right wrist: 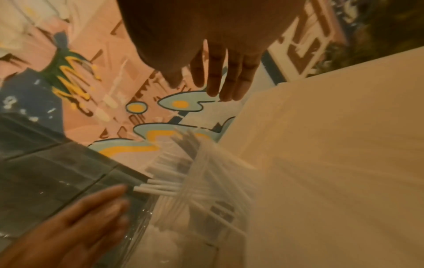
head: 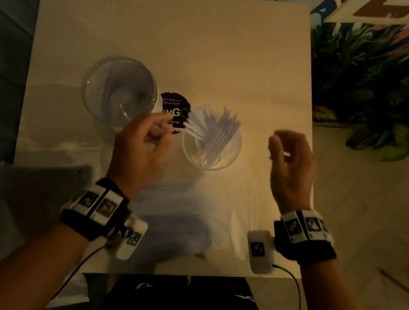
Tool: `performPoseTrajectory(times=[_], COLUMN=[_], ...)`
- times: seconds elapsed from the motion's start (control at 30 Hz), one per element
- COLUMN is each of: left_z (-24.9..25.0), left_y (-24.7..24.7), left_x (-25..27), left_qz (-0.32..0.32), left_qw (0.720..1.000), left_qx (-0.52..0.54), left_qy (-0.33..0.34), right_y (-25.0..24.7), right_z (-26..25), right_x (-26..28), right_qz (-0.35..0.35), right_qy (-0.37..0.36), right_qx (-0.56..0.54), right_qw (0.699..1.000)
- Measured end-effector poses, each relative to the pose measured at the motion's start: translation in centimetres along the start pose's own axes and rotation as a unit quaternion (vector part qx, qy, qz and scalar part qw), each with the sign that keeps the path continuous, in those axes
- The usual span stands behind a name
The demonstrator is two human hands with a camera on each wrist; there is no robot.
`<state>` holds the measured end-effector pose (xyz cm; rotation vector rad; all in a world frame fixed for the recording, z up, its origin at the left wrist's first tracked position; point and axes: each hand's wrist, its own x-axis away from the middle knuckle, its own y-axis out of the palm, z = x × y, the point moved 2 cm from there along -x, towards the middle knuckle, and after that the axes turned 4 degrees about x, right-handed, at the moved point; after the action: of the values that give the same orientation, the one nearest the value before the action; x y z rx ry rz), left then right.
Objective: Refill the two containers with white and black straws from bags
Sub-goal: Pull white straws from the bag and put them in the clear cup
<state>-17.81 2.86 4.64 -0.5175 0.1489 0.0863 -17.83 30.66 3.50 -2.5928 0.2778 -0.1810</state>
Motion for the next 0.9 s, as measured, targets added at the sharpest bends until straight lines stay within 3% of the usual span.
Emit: performPoseTrajectory(times=[0.07, 0.2, 0.33, 0.4, 0.53, 0.67, 0.77, 0.83, 0.9], left_z=[-0.3, -4.5, -9.0, -10.2, -10.8, -11.0, -10.9, -10.8, -10.9], left_y=[-0.6, -0.3, 1.5, 2.2, 3.0, 3.3, 3.1, 3.0, 3.0], left_x=[3.2, 9.5, 13.7, 14.5, 14.4, 14.6, 14.7, 14.8, 14.9], left_qz=[-0.033, -0.194, -0.355, -0.397, -0.399, -0.392, -0.380, -0.374, -0.373], left_qw=[0.999, 0.977, 0.895, 0.861, 0.851, 0.856, 0.863, 0.867, 0.868], left_qx=[-0.020, -0.079, -0.240, -0.283, -0.303, -0.301, -0.296, -0.292, -0.290], left_qy=[0.009, -0.038, -0.121, -0.143, -0.159, -0.153, -0.152, -0.151, -0.151], right_y=[-0.9, -0.8, 1.3, 3.0, 6.1, 7.6, 7.8, 7.1, 6.3], right_z=[2.2, 6.7, 8.5, 8.7, 9.0, 10.0, 9.3, 8.9, 9.3], right_x=[2.0, 6.5, 8.8, 8.9, 8.6, 9.1, 8.4, 7.4, 7.0], right_qz=[-0.038, -0.095, -0.186, -0.253, -0.350, -0.370, -0.359, -0.285, -0.181], right_qy=[0.044, 0.132, 0.174, 0.182, 0.170, 0.214, 0.195, 0.162, 0.168], right_qx=[0.025, 0.077, 0.072, 0.057, 0.198, 0.208, 0.225, 0.216, 0.103], right_qw=[0.998, 0.984, 0.964, 0.948, 0.900, 0.880, 0.885, 0.920, 0.964])
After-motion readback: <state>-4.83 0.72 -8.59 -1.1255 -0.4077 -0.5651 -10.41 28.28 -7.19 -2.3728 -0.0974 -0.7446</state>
